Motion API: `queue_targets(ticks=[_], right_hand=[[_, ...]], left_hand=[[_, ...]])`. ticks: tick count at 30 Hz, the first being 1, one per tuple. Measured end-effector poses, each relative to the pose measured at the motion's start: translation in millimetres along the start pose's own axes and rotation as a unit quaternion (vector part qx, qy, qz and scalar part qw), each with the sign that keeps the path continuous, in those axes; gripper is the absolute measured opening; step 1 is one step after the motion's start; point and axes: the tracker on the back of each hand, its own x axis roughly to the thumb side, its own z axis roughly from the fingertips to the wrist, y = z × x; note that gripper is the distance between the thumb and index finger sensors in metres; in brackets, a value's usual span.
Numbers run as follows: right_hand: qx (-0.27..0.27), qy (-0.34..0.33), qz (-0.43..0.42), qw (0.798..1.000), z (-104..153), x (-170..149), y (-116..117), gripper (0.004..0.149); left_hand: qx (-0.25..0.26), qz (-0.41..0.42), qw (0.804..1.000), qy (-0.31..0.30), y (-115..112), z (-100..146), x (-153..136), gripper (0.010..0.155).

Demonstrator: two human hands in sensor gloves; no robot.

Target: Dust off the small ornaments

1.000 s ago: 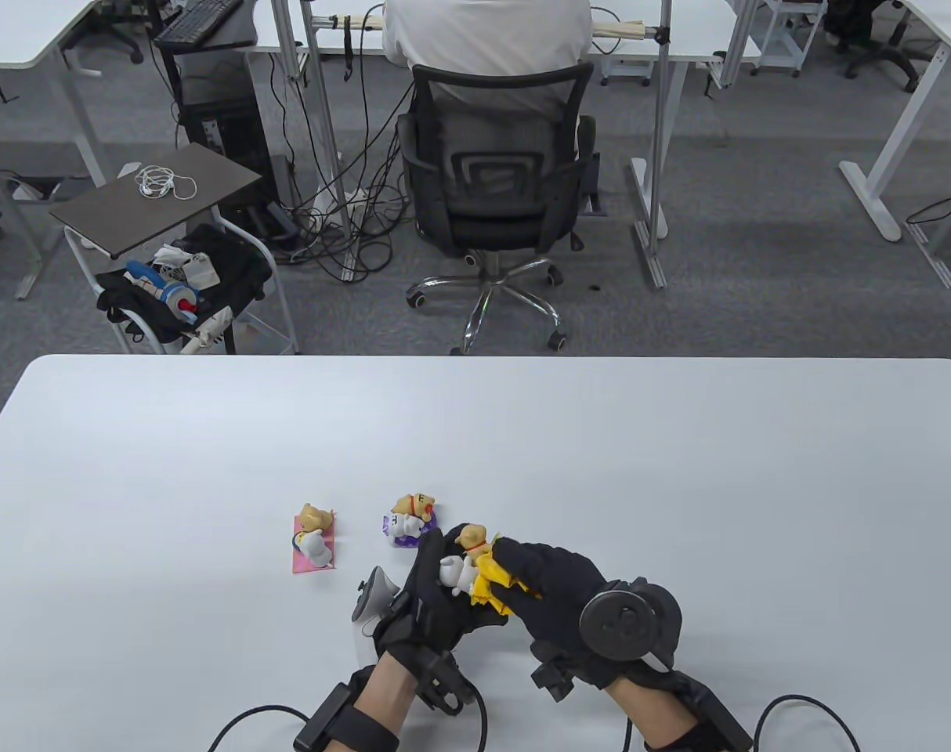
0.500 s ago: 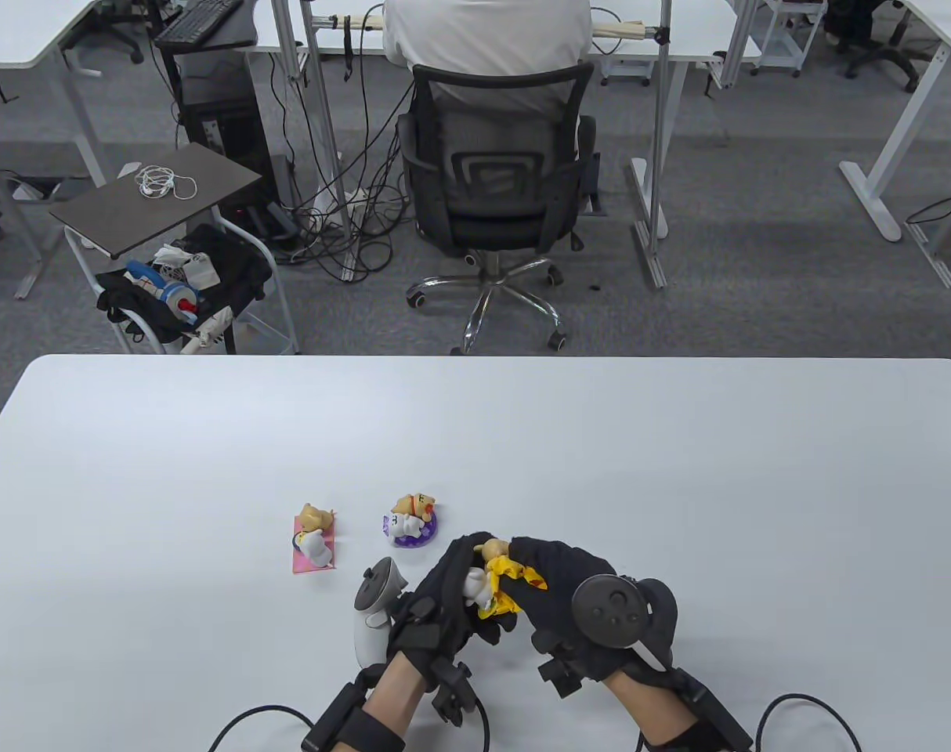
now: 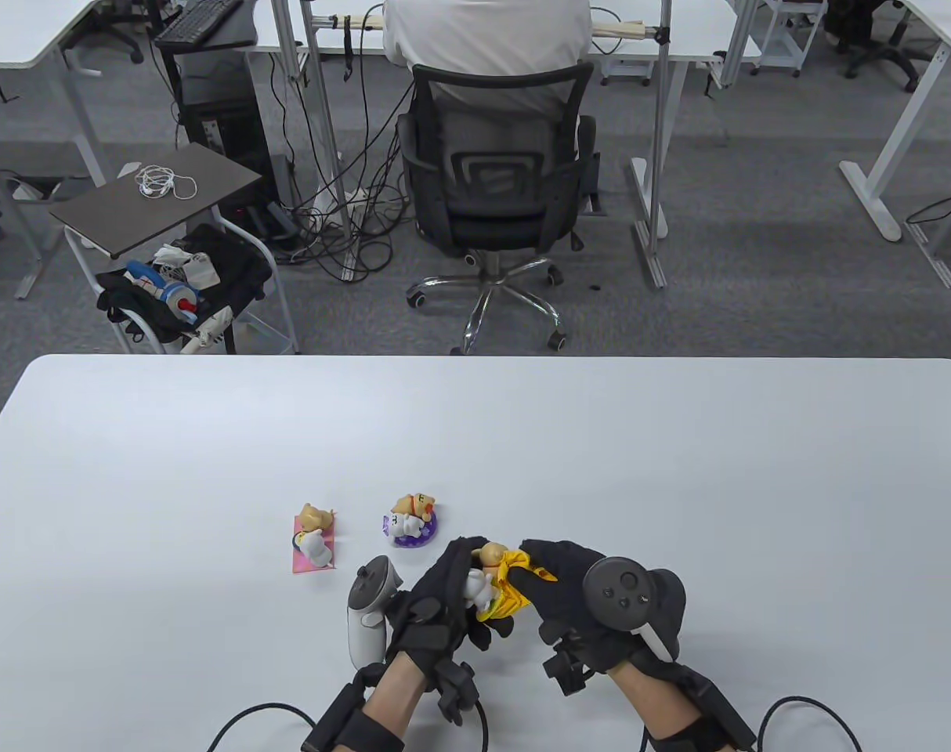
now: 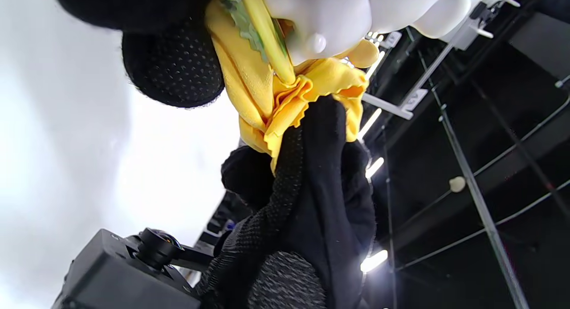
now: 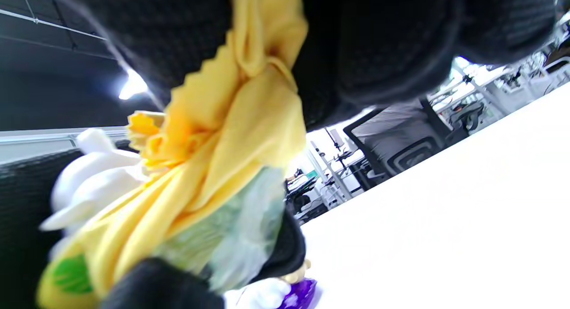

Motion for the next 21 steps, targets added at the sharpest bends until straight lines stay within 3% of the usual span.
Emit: queue_targets(ticks=[6, 11, 13, 15, 21], right_hand=[[0.037, -0.056, -0.061, 0.996, 6, 16, 3, 0.049], [0.022, -0.051, 0.013, 0.998, 4, 10, 3, 0.047], [0.020, -0.031, 0.000, 0.999, 3, 3, 2, 0.048], [0.009, -0.031, 0.011, 0.999, 3, 2, 1, 0.048], [0.032, -0.145, -0.043, 0.988, 17, 39, 9, 0.048]], left_hand=[[0.009, -0.015, 1.000, 0.004, -1, 1, 2, 0.069], [-0.011, 0.013, 1.000, 0.010, -4, 3, 2, 0.069], [0.005, -0.020, 1.000, 0.011, -3, 4, 3, 0.069], [-0.004, 0.000, 1.000, 0.010, -3, 2, 4, 0.070], [-0.008, 0.025, 0.999, 0.022, -4, 1, -2, 0.074]])
